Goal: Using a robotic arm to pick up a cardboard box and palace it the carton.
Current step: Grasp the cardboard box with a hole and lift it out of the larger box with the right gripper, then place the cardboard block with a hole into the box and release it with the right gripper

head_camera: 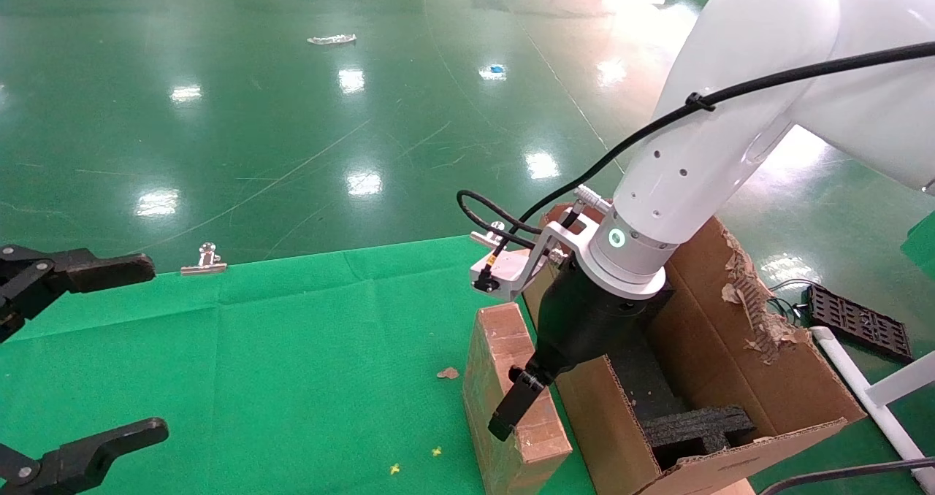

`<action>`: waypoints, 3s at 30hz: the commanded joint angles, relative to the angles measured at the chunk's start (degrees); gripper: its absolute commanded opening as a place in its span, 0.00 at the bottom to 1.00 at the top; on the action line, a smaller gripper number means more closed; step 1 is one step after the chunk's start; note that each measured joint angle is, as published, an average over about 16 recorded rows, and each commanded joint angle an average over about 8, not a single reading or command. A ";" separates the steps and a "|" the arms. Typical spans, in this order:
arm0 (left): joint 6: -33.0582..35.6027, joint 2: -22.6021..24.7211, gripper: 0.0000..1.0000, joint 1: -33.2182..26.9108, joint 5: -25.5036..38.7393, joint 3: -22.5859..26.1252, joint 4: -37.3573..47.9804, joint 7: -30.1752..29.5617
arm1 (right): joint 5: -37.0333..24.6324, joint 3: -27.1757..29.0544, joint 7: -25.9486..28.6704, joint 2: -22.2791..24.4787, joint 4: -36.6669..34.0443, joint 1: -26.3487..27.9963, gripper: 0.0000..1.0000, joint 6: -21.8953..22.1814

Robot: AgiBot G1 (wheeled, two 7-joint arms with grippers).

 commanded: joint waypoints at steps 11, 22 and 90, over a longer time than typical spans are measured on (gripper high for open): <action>-0.02 -0.02 0.00 -0.01 -0.03 0.05 0.00 0.02 | -0.94 -0.56 0.98 0.95 2.36 -0.32 0.00 0.63; -0.04 -0.04 0.00 -0.02 -0.06 0.09 0.00 0.04 | -1.51 -0.92 1.13 2.27 3.40 -0.50 0.00 0.94; -0.14 -0.13 1.00 -0.07 -0.22 0.33 0.00 0.16 | -10.40 0.64 -14.77 17.08 -37.86 -5.41 0.00 9.44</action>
